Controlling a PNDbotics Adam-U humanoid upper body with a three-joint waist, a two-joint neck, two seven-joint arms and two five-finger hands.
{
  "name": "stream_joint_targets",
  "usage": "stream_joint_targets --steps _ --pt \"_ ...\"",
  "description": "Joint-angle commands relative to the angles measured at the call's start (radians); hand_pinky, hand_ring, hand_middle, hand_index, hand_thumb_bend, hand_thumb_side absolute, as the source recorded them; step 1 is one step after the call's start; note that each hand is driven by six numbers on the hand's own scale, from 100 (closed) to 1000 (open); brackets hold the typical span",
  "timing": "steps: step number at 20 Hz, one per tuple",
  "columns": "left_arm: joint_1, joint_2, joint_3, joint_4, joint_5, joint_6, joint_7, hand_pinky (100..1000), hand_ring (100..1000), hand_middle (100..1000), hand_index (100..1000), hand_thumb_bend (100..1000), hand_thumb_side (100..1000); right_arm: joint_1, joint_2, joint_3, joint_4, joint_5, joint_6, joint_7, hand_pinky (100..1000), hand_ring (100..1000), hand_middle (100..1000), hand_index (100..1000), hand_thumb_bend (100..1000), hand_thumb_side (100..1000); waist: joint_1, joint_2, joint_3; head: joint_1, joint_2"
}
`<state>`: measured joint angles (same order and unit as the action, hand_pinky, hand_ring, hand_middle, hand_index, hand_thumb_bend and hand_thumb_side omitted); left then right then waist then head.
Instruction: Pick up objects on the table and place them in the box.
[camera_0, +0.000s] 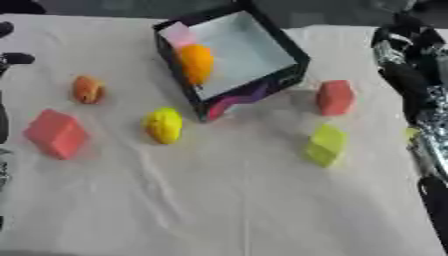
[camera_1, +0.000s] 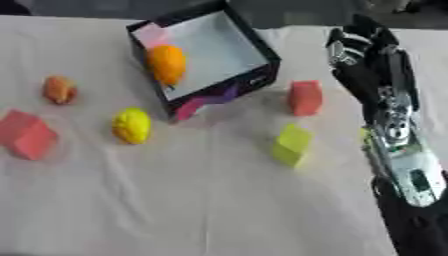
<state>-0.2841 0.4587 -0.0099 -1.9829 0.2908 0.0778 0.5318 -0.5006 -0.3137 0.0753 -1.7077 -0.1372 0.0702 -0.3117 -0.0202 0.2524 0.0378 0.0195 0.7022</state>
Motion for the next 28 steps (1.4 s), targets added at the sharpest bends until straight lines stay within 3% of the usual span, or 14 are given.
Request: stream_joint_targets --steps 1,13,17,22,28 --pt "-0.013 0.021 0.006 -0.017 -0.001 -0.002 0.002 526 771 737 789 347 770 -0.013 -0.017 0.0 -0.021 0.001 -0.002 0.003 792 772 750 830 206 274 0.003 -0.025 0.0 0.0 0.0" --pt "-0.015 0.022 0.008 -0.017 0.0 -0.001 0.004 527 772 737 789 349 768 -0.024 -0.021 0.003 -0.022 0.002 0.003 0.008 795 782 755 833 207 273 0.0 -0.024 0.006 0.003 -0.008" --pt "-0.01 0.029 0.009 -0.017 0.001 0.0 0.007 525 772 736 788 348 769 -0.047 -0.055 0.019 -0.007 0.009 0.031 0.021 799 791 759 837 226 251 -0.009 -0.029 0.003 0.01 -0.002" --pt "-0.001 0.037 0.007 -0.017 -0.001 0.006 0.007 524 772 736 788 348 770 -0.102 -0.204 0.087 -0.015 -0.049 0.143 0.066 803 796 765 850 281 289 -0.018 -0.037 -0.001 0.016 0.006" --pt "0.01 0.046 0.004 -0.017 -0.005 0.011 0.005 523 772 735 787 346 772 -0.187 -0.495 0.223 -0.122 -0.101 0.4 0.255 810 805 777 867 387 376 -0.028 -0.039 -0.003 0.018 0.01"
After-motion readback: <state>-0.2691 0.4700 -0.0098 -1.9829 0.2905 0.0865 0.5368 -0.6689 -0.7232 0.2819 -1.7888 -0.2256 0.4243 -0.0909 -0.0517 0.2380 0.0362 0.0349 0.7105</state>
